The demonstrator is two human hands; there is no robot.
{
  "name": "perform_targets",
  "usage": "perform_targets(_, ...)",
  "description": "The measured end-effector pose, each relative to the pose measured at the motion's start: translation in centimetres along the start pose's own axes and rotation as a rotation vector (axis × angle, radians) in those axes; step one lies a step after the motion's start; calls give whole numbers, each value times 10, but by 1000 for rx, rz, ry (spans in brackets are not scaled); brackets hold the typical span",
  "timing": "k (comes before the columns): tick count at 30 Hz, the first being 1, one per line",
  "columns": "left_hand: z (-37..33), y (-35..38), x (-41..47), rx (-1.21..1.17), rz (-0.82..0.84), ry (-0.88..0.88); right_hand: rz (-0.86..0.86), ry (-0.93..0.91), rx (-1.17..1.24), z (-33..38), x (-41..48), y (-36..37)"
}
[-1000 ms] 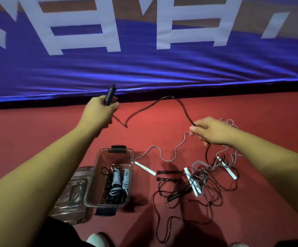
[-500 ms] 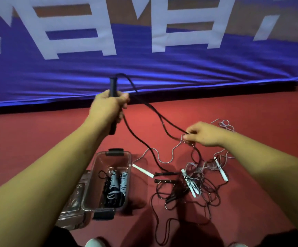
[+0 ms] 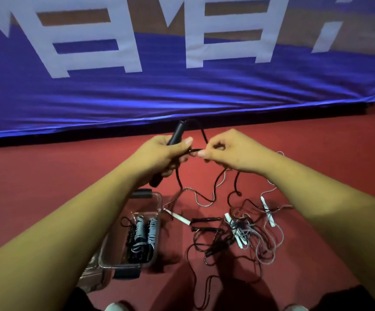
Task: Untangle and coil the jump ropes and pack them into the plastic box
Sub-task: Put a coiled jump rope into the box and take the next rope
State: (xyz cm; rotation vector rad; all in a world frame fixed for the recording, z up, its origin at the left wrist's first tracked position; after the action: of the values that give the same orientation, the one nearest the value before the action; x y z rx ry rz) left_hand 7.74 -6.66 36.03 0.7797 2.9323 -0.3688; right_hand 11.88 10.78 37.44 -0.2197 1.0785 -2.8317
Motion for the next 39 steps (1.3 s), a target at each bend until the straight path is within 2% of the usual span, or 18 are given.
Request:
perform_targets(2,-5,-8,2,-40,-140,12,74,97,-48,-27,-6,2)
perform_targets(5,-7,-39,7,-127,-490,33,193,261,-123,-72,-20,5)
perform_targets(7,-1,-63,7,169,-687,41,179,315,-85,-82,-25,5)
perform_targets(9,1,-69,4,546,-686,53,121,288,-42,-71,-20,6)
perform_targets(10,-1,-62,2,596,-621,76,98,242,-77,-59,-15,7)
perform_targets(14,-15,-10,-8,326,-156,93,92,18,-203,-5,-3,20)
perform_targets(16,-11,6,-9,345,37,56,61,-40,-265,6,-2,19)
perform_targets(17,-7,8,-7,355,67,47,35,-41,-280,6,-2,15)
perform_targets(18,-5,8,-6,356,28,45,14,-32,-281,4,-3,9)
perform_targets(21,-7,-9,3,222,-289,95,23,41,-263,-17,-5,-2)
perform_targets(25,-12,-51,6,10,-628,93,106,323,-259,-73,-18,-4)
perform_targets(27,-7,-69,3,190,-675,50,121,376,-86,-83,-27,-4)
perform_targets(29,0,-82,-1,629,-729,24,76,322,51,-67,-25,-3)
perform_targets(31,-5,-78,-8,760,-766,125,36,229,79,-38,-17,0)
perform_targets(33,-16,-57,-11,527,-606,250,52,123,90,-9,-10,8)
perform_targets(35,-23,-22,-14,219,-293,201,55,31,79,11,-7,11)
perform_targets(37,-22,7,-18,116,-17,108,21,-3,129,20,-4,11)
perform_targets(39,-14,15,-13,34,47,82,26,44,267,15,-2,8)
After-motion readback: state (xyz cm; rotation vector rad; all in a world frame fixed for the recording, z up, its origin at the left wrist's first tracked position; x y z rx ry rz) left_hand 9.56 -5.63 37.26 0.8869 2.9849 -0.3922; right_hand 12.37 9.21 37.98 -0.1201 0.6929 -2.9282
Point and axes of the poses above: each hand's wrist, its own x-axis towards the middle knuckle, its own y-axis out of the palm, z = x × y, the point moved 3 cm from there along x, towards the middle knuckle, and after that the axes turned 4 degrees about -z, right-handed, at the moved point
